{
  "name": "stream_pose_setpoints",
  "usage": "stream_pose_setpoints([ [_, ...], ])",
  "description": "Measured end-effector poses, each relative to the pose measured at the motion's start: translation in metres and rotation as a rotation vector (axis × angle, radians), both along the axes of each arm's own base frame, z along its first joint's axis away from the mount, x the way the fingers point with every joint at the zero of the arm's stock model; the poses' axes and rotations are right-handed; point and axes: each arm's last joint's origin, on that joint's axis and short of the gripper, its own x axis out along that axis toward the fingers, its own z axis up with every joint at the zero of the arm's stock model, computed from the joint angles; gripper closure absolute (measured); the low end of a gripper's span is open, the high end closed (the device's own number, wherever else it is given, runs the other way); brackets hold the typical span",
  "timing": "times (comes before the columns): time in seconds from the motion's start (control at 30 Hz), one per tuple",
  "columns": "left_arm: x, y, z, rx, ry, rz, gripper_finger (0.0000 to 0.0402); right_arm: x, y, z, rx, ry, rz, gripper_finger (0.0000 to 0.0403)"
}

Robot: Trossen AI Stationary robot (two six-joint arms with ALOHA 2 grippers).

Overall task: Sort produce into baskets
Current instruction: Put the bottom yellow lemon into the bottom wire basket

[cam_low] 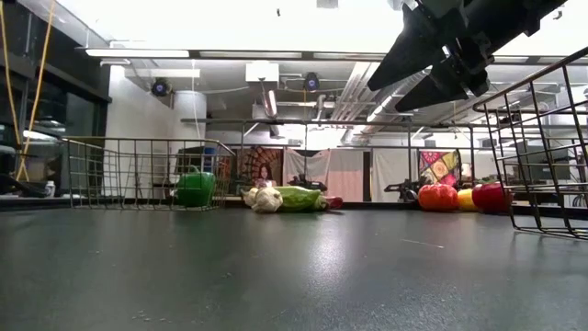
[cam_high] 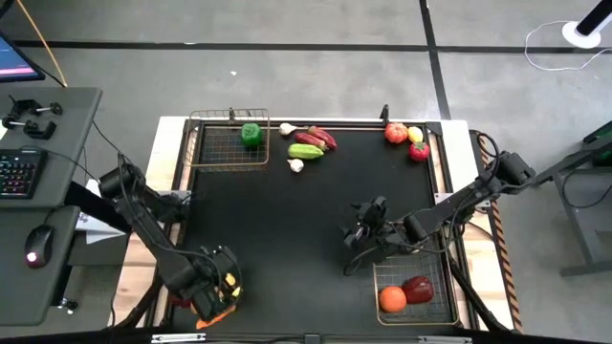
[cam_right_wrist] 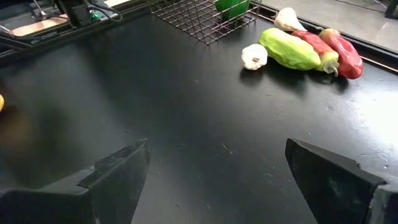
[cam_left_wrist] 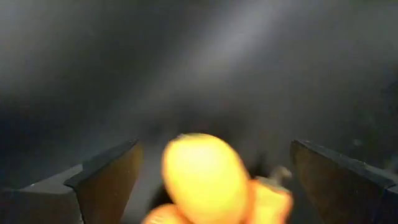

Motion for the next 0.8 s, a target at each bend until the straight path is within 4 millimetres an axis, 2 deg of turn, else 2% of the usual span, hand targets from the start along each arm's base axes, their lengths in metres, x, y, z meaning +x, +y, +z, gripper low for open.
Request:
stream_pose_setpoints([
  [0.17,0.007,-0.011,-0.005,0.004,0.071,-0.002,0.0002,0.0,0.0,0.0,0.001,-0.001,0.0,0.0036],
  [0.4,-0.001,-0.011,-0.022,0.09,0.225,0.051,0.0002,0.0,0.0,0.0,0.001,0.0,0.0,0.0036],
  [0.8,-0.003,-0.018,-0.025,0.065,0.211,0.051,0.0002,0.0,0.0,0.0,0.001,0.001,0.0,0.0036],
])
